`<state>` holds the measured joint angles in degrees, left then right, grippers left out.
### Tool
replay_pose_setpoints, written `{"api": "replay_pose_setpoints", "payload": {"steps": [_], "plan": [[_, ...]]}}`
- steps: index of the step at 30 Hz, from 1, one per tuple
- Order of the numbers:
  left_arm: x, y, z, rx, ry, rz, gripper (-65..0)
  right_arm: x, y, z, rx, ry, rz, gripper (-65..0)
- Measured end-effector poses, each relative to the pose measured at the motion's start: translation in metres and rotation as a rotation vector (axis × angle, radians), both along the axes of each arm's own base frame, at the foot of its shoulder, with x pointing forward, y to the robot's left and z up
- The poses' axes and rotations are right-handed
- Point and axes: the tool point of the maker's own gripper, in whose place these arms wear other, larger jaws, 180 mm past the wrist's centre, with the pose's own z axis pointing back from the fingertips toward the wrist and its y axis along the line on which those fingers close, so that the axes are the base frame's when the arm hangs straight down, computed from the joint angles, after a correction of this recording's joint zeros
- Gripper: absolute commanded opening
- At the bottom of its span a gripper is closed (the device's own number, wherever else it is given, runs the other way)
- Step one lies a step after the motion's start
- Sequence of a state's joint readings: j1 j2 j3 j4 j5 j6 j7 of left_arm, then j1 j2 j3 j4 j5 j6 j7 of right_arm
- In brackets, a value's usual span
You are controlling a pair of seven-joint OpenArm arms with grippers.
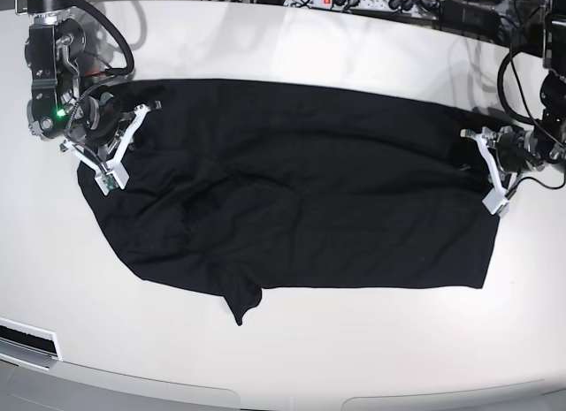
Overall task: Layout the t-shirt on the table in an organized manner, then fold the t-shirt properly
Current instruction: 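Grasp the shirt edges with both grippers near the collar side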
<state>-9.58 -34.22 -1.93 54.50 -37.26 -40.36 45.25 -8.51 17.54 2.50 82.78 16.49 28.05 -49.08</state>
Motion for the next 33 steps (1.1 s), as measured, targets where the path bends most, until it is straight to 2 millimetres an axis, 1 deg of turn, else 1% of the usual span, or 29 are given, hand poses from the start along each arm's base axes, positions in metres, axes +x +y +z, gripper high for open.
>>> {"api": "replay_pose_setpoints", "payload": {"steps": [2,5,7,8,11,13,15,16,17,20,24,27,28,29,30,31,33], "plan": [[-0.007,0.002,-0.002,0.013,0.058,-0.013,-65.0,-0.005,-0.002,-0.002,-0.013,0.036,0.001,-65.0],[-0.023,0.005,0.001,0.002,0.160,-0.020,-65.0,-0.011,-0.005,-0.003,-0.029,0.084,0.003,-65.0],[-0.038,0.011,0.004,-0.002,0.222,-0.028,-65.0,-0.017,-0.009,-0.004,-0.033,0.114,0.002,-65.0],[-0.042,0.015,0.006,-0.002,0.241,-0.028,-65.0,-0.020,-0.011,-0.003,-0.031,0.118,0.004,-65.0],[-0.046,0.030,0.012,0.020,0.261,-0.021,-65.0,-0.039,-0.017,-0.002,-0.027,0.139,0.016,-65.0],[-0.045,0.034,0.017,0.007,0.253,-0.006,-65.0,-0.052,-0.023,-0.001,-0.049,0.153,0.013,-65.0],[-0.047,0.031,0.018,-0.015,0.255,0.001,-65.0,-0.063,-0.025,-0.001,-0.063,0.163,0.023,-65.0],[-0.052,0.028,0.017,-0.034,0.270,0.002,-65.0,-0.069,-0.025,0.000,-0.070,0.169,0.029,-65.0],[-0.058,0.023,0.015,-0.055,0.286,0.002,-65.0,-0.074,-0.024,0.000,-0.074,0.173,0.035,-65.0],[-0.088,0.011,0.005,-0.102,0.350,-0.011,-65.0,-0.085,-0.021,0.001,-0.075,0.181,0.048,-65.0],[-0.114,0.000,0.002,-0.114,0.377,-0.047,-65.0,-0.092,-0.021,0.000,-0.075,0.192,0.048,-65.0],[-0.127,-0.007,0.007,-0.089,0.378,-0.116,-65.0,-0.092,-0.022,0.000,-0.075,0.191,0.048,-65.0],[-0.128,-0.011,0.012,-0.089,0.369,-0.148,-65.0,-0.092,-0.022,0.001,-0.075,0.191,0.048,-65.0],[-0.124,-0.016,0.021,-0.090,0.338,-0.178,-65.0,-0.092,-0.022,0.001,-0.075,0.191,0.048,-65.0],[-0.113,-0.019,0.033,-0.079,0.284,-0.206,-65.0,-0.091,-0.022,0.000,-0.075,0.190,0.048,-65.0],[-0.098,-0.019,0.046,-0.058,0.215,-0.228,-65.0,-0.092,-0.022,0.000,-0.075,0.190,0.047,-65.0],[-0.057,-0.019,0.069,0.013,0.041,-0.233,-65.0,-0.092,-0.022,0.000,-0.077,0.193,0.048,-65.0]]}}
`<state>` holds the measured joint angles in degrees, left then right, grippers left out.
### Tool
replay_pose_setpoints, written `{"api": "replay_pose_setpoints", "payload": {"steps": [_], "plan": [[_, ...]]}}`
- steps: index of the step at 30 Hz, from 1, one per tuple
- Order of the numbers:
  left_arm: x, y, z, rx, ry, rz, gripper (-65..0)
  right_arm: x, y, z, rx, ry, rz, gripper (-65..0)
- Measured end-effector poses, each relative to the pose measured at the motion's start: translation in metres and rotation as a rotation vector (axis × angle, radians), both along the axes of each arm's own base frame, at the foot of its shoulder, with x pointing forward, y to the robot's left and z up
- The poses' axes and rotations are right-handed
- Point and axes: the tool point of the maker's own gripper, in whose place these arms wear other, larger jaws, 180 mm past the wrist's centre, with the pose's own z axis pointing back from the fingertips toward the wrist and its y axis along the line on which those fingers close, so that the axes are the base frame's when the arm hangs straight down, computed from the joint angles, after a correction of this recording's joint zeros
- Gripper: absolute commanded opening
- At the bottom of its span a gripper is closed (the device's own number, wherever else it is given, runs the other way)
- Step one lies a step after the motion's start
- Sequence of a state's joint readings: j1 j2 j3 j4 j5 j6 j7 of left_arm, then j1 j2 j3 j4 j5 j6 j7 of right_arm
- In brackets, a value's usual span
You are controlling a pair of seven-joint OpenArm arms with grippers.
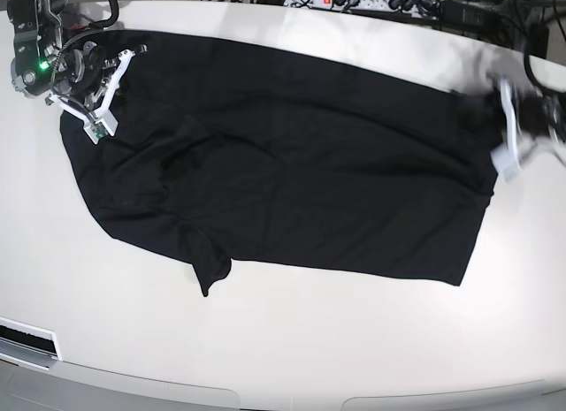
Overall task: Layout the t-shirt on the table in an organized manner, then fold the t-shirt properly
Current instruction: 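Grasp the shirt edges with both grippers near the collar side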
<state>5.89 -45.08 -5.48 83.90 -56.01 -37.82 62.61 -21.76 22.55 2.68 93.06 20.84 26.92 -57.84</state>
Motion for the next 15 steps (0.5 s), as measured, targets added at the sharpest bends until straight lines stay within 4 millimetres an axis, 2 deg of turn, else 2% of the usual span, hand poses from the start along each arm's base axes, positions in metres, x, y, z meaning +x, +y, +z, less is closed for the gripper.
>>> {"api": "replay_pose_setpoints", "payload": {"steps": [2,3,4,9,12,15], "plan": [[0.026,0.003,0.007,0.056,-0.118,0.024,-65.0,0.000,0.001,0.000,0.003,-0.001,-0.001,-65.0],[0.033,0.004,0.005,0.077,-0.147,0.036,-65.0,0.000,0.001,0.000,0.003,0.000,0.000,-65.0],[0.035,0.006,-0.002,0.106,-0.149,0.053,-65.0,0.001,0.001,0.000,0.003,-0.001,0.000,-65.0],[0.018,0.007,-0.038,0.128,-0.047,0.080,-65.0,0.001,0.001,0.000,0.005,-0.004,-0.002,-65.0],[0.025,0.020,-0.051,0.169,-0.054,0.124,-65.0,0.001,0.002,0.001,0.011,-0.004,-0.003,-65.0],[0.025,0.022,-0.063,0.155,-0.022,0.137,-65.0,0.001,0.001,0.001,0.010,-0.005,-0.003,-65.0]]}}
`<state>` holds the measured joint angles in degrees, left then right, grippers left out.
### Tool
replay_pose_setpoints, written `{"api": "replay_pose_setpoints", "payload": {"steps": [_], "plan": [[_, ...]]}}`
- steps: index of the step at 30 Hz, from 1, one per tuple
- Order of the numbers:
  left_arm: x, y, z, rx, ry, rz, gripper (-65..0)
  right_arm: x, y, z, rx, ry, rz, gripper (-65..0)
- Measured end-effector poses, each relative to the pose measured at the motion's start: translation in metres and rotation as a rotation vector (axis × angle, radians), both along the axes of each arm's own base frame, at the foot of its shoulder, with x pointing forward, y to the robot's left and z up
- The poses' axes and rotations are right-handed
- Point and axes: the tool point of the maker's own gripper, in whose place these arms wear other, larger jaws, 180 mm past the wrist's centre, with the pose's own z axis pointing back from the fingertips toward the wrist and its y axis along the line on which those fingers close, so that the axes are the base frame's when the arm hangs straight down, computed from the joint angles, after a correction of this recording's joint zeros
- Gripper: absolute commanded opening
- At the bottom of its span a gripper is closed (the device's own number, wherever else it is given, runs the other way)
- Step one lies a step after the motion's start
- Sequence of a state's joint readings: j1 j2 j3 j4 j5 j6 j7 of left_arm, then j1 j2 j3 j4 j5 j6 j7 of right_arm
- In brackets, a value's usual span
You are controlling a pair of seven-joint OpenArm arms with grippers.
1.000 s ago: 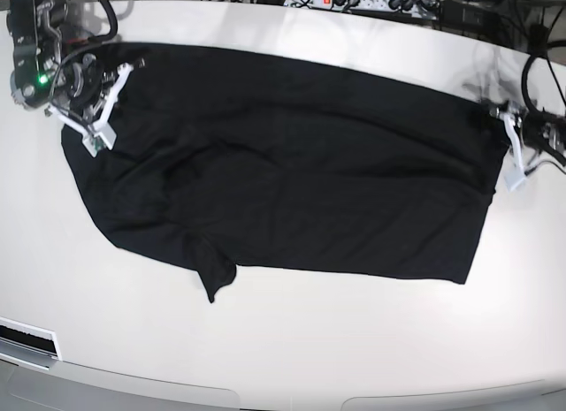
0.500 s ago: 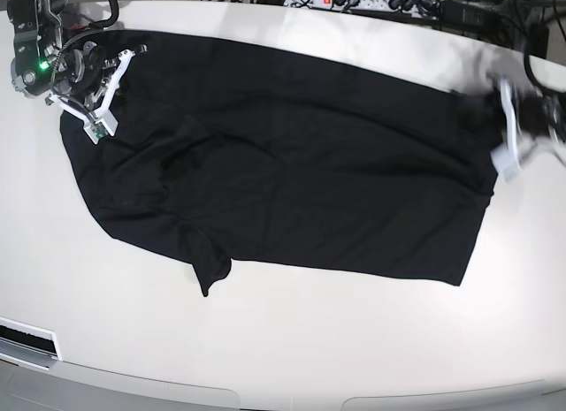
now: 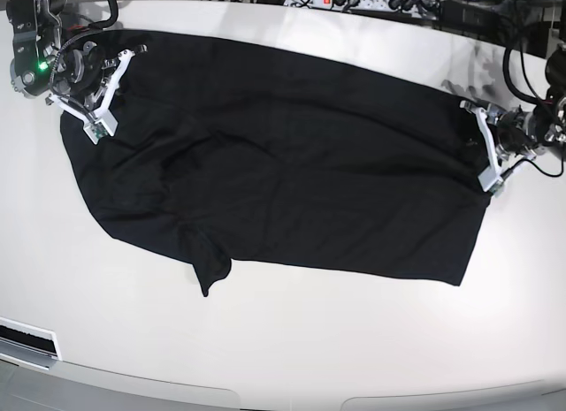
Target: Layout the t-shirt on the table in an organized manner, then fold the t-shirt properly
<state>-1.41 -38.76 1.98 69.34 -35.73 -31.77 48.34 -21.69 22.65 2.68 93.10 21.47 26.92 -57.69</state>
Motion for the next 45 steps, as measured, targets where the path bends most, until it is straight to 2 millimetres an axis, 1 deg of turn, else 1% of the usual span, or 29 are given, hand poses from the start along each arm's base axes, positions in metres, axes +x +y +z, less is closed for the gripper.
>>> {"api": "replay_pose_setpoints", "payload": {"steps": [2,4,7,12,15,19,22,25,27,29,34,42,45], "plan": [[0.003,0.000,-0.005,-0.003,0.021,-0.001,-65.0,0.000,0.000,0.000,0.001,-0.001,-0.001,-65.0],[0.011,-0.005,-0.008,-0.011,0.016,0.000,-65.0,0.000,0.000,0.000,0.000,0.000,0.000,-65.0],[0.003,-0.014,-0.018,-0.003,0.055,-0.027,-65.0,0.000,0.000,0.000,0.000,0.001,0.001,-65.0],[-0.035,-0.020,-0.034,0.046,0.214,-0.112,-65.0,-0.008,-0.001,-0.001,-0.007,0.042,0.033,-65.0],[-0.061,-0.021,-0.039,0.012,0.260,-0.130,-65.0,-0.010,-0.001,-0.001,-0.010,0.052,0.040,-65.0],[-0.095,-0.017,-0.037,-0.018,0.320,-0.158,-65.0,-0.012,-0.002,-0.001,-0.017,0.063,0.043,-65.0],[-0.116,-0.012,-0.033,-0.002,0.361,-0.192,-65.0,-0.014,-0.003,-0.001,-0.014,0.067,0.044,-65.0],[-0.128,-0.005,-0.028,0.032,0.384,-0.222,-65.0,-0.018,-0.005,-0.001,-0.017,0.073,0.048,-65.0],[-0.135,0.002,-0.025,0.069,0.404,-0.239,-65.0,-0.024,-0.004,-0.002,-0.015,0.078,0.051,-65.0],[-0.139,0.008,-0.022,0.108,0.414,-0.273,-65.0,-0.031,-0.004,-0.002,-0.013,0.085,0.054,-65.0],[-0.139,0.012,-0.019,0.139,0.414,-0.302,-65.0,-0.044,-0.012,0.001,-0.033,0.110,0.058,-65.0],[-0.140,0.011,-0.018,0.134,0.419,-0.299,-65.0,-0.044,-0.014,0.001,-0.039,0.117,0.033,-65.0],[-0.137,0.009,-0.016,0.140,0.414,-0.307,-65.0,-0.043,-0.013,0.002,-0.038,0.113,0.034,-65.0]]}}
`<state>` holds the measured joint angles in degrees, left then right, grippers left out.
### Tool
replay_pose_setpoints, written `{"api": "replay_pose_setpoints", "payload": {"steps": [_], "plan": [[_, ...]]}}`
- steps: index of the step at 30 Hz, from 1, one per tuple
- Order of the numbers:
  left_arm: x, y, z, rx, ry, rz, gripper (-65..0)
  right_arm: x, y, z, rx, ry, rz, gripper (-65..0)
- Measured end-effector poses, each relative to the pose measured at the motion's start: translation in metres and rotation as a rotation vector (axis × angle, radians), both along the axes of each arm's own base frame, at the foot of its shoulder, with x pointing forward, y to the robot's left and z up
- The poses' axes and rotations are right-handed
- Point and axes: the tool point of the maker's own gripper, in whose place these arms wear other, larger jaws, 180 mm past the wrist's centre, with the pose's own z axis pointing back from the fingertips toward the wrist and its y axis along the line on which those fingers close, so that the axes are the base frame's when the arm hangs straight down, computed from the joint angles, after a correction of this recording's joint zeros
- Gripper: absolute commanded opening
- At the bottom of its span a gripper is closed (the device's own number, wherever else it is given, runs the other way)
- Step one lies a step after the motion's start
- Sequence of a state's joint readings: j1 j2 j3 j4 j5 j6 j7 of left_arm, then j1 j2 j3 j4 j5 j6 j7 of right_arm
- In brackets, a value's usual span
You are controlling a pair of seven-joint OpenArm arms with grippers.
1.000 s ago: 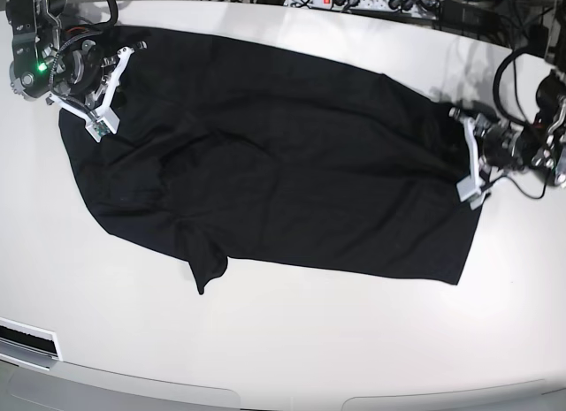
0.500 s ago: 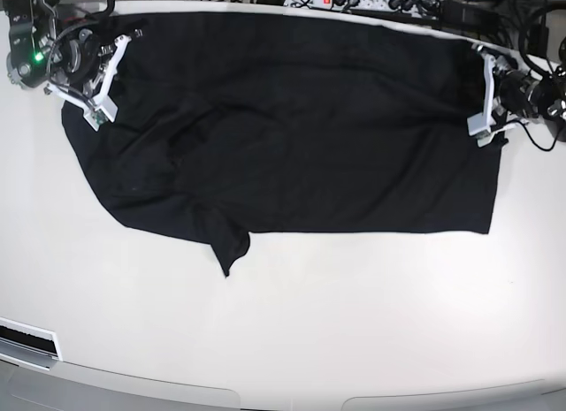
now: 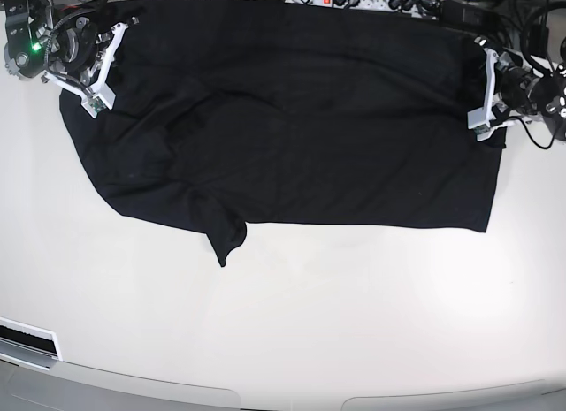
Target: Layout the t-shirt on the table in an organized manner, then fold the t-shirt properly
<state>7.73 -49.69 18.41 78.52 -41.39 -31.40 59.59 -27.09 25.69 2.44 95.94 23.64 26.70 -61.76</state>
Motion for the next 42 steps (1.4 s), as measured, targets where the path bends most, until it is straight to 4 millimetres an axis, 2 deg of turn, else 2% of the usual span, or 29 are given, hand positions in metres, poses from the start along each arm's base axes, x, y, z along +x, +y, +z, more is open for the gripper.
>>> {"api": "replay_pose_setpoints", "payload": {"steps": [5,8,10,13,15,17,20,25,26,28,29,30,33,42], "plan": [[0.019,0.000,0.013,-0.014,-0.042,0.057,-65.0,0.007,-0.004,0.017,-0.079,-0.031,0.043,-65.0],[0.041,0.001,0.029,-0.061,-0.103,0.115,-65.0,0.025,0.001,0.035,-0.079,-0.110,0.062,-65.0],[0.061,0.002,0.042,-0.104,-0.163,0.176,-65.0,0.040,0.001,0.047,-0.094,-0.170,0.058,-65.0],[0.094,0.018,0.066,-0.118,-0.283,0.253,-65.0,0.057,-0.006,0.057,-0.127,-0.223,0.027,-56.5],[0.127,0.030,0.086,-0.164,-0.431,0.337,-65.0,0.060,-0.006,0.058,-0.127,-0.229,0.026,-52.2],[0.154,0.048,0.099,-0.190,-0.558,0.426,-65.0,0.062,-0.002,0.059,-0.108,-0.243,0.021,-51.1],[0.167,0.078,0.090,-0.158,-0.576,0.502,-65.0,0.067,0.003,0.060,-0.083,-0.271,0.018,-51.1],[0.191,0.090,0.069,-0.289,-0.564,0.758,-65.0,0.072,0.007,0.062,-0.056,-0.296,0.000,-51.1],[0.201,0.094,0.069,-0.312,-0.585,0.814,-58.7,0.072,0.009,0.062,-0.049,-0.294,-0.002,-51.1],[0.213,0.097,0.066,-0.328,-0.583,0.876,-38.9,0.072,0.012,0.062,-0.033,-0.293,-0.005,-51.1],[0.217,0.095,0.062,-0.332,-0.576,0.898,-31.2,0.071,0.012,0.062,-0.029,-0.291,-0.002,-51.1],[0.220,0.091,0.056,-0.337,-0.567,0.911,-28.1,0.071,0.014,0.062,-0.021,-0.290,-0.002,-51.1],[0.223,0.076,0.034,-0.317,-0.555,0.944,-27.9,0.071,0.017,0.062,-0.003,-0.289,-0.006,-51.1],[0.246,0.068,0.024,-0.262,-0.667,0.967,-27.9,0.068,0.016,0.061,-0.010,-0.275,-0.006,-51.1]]}}
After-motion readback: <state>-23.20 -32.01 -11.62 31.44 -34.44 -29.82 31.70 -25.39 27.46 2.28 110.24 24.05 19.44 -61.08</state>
